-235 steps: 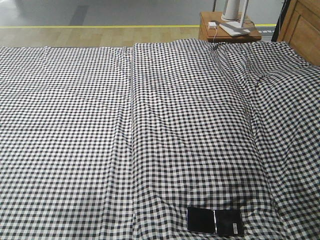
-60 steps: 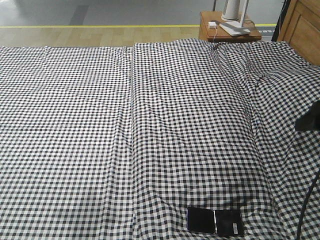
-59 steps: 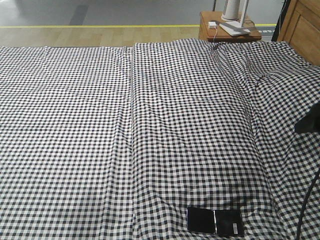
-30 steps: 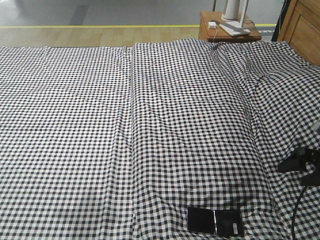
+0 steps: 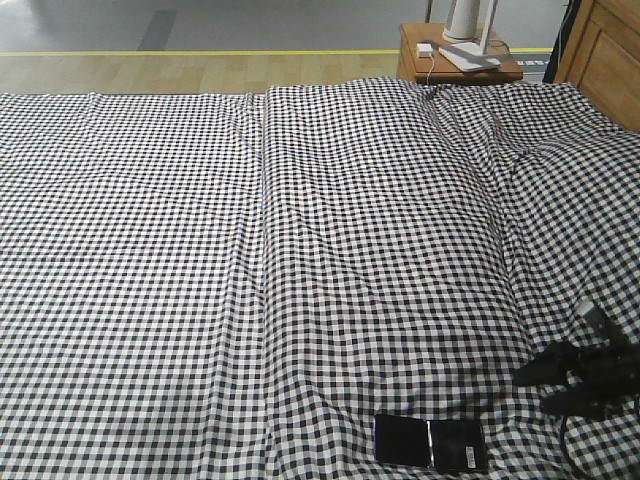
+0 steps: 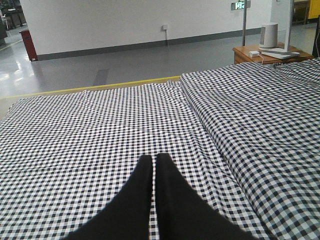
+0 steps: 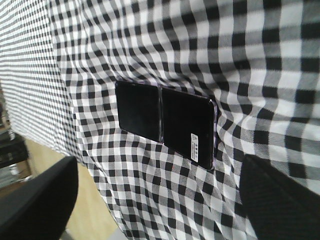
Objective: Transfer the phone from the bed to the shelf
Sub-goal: 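Move the right gripper down toward the black phone on the bed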
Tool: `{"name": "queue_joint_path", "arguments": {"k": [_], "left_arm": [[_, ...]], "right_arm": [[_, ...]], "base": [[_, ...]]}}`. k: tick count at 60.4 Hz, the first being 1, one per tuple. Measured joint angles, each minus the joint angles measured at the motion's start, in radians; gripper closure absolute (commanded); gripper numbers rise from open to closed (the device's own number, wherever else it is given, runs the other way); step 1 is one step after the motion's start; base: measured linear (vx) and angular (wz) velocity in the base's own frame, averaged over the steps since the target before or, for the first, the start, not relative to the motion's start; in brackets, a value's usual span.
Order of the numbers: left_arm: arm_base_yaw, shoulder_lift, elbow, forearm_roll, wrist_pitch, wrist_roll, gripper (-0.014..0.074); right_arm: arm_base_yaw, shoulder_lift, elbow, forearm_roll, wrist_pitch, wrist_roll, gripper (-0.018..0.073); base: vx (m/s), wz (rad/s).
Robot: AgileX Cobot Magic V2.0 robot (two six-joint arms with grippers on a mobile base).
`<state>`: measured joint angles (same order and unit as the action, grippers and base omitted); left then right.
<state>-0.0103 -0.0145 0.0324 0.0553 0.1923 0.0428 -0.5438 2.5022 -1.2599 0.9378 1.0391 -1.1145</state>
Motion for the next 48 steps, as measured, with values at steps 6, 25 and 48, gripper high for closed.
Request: {"name": "queue_joint_path", "arguments": {"k": [6, 25, 48], "left_arm": [[0.0, 0.0, 0.0, 0.0, 0.0, 0.0, 0.0596], [0.0, 0.0, 0.0, 0.0, 0.0, 0.0, 0.0596], [0.0, 0.0, 0.0, 0.0, 0.0, 0.0, 0.0596]], "right_arm": [[0.0, 0.053, 0.0, 0.032, 0.001, -0.035, -0.004], [0.061, 0.206, -0.069, 0.072, 0.006, -0.097, -0.0034], [0.09, 0.31, -0.14, 0.104, 0.015, -0.09, -0.0034]], "base": [[0.0, 0.0], [0.0, 0.0], [0.0, 0.0]]}}
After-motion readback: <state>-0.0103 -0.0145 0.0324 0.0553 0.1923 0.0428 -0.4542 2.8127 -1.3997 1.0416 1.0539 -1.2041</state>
